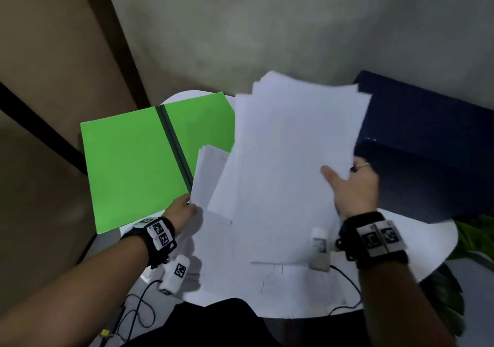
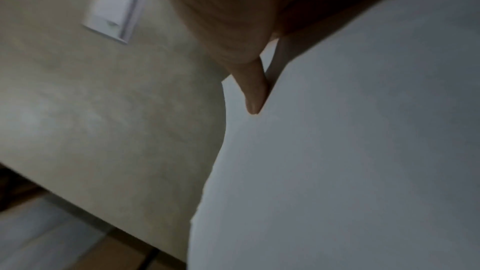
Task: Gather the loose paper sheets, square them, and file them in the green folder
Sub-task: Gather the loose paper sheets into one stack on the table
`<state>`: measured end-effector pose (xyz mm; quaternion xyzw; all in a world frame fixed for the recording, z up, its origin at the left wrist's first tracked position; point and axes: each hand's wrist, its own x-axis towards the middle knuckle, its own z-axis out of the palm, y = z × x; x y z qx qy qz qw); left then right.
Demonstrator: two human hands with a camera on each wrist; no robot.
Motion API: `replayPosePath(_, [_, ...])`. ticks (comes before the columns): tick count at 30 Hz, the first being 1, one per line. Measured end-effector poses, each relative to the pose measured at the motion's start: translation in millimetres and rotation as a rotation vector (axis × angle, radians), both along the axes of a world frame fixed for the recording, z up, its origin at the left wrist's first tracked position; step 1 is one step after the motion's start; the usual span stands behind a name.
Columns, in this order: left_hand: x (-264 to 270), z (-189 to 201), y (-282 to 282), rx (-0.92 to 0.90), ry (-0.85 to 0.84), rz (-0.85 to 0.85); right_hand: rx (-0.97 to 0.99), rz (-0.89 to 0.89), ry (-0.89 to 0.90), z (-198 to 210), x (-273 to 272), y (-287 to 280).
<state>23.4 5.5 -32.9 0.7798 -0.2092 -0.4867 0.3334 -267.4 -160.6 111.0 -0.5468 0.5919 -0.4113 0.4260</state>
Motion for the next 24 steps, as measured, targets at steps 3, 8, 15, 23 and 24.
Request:
replayPosePath(3, [8.8,1.4,-1.1,0.025,0.252,0.201,0.224,0.084,0.147,-65.4,19.4,7.3])
replayPosePath(8, [-2.1,11.6,-10.5,0.055,0.15,0.052,0.406,0.315,0.521,-128.8,54.2,42.8])
replayPosePath(15, [2.3,0.9,-7.6,-0.005,-0.179,-0.11,0.537,0.062,0.931,-148.7,5.7,50.6])
replayPosePath(23, [49.4,11.2,15.1,-0.116,-0.02,-0.021,0.565,0.056,1.052,-156.7,12.2,51.4])
replayPosePath(24, [52.1,13.3,16.7,-0.118,0.0,-0.002,0.568,0.057,1.051,-158.5,14.9,50.3])
